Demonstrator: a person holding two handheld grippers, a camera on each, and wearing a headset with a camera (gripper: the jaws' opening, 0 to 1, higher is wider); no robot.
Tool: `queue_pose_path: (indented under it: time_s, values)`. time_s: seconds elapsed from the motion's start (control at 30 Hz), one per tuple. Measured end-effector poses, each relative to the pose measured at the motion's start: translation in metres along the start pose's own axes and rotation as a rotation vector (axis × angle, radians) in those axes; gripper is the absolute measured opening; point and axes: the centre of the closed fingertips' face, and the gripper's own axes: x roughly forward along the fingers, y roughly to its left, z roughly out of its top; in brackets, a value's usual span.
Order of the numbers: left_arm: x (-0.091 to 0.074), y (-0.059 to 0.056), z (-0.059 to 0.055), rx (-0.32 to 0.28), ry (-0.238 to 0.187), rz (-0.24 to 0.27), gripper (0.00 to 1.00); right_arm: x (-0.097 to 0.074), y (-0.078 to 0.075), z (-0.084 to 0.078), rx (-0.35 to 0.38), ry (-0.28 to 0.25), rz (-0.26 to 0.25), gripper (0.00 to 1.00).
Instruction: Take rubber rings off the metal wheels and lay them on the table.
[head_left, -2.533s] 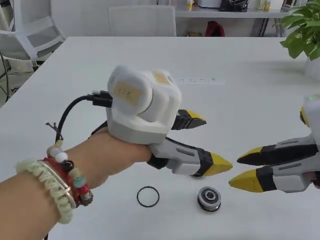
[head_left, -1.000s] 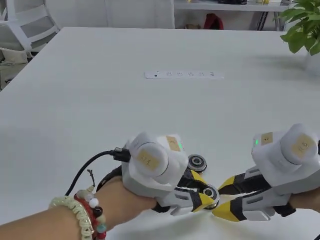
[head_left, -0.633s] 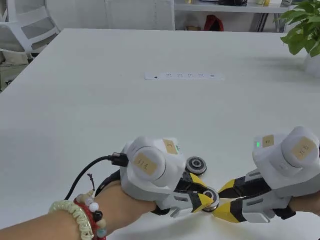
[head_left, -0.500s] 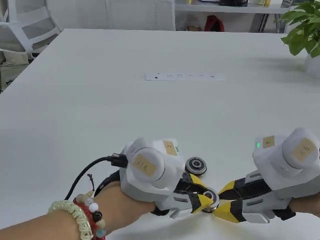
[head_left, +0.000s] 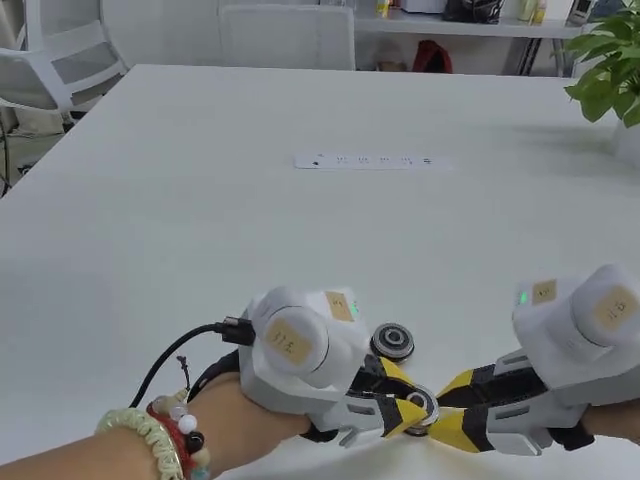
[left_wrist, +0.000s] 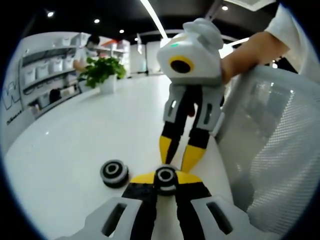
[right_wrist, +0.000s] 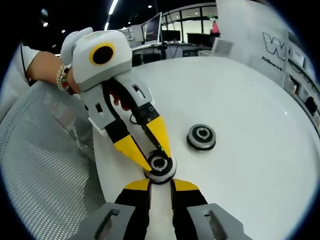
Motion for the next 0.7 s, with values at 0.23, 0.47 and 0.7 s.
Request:
queue_pose_path:
  time_s: [0.23,0.47,0.7]
  values:
    - [-0.0008,-0.0002,-0.0001,-0.012,-0.008,0.005,0.14,-0.0023,-0.0013,-0.0008,-0.019,0.010,-0.007,0.04]
    - [-0.0009,0.0000,0.0000,-0.023,-0.011,0.013,0.14,-0.0021,-0.0027,0.0003,-0.043,0.013,-0.016,0.01]
    - [-0.0014,0.0025,-0.0003,-0.050,-0.015,0.022,0.14,-0.0007,-0.0009,0.0019,-0.114,0.003,-0.017,0.02]
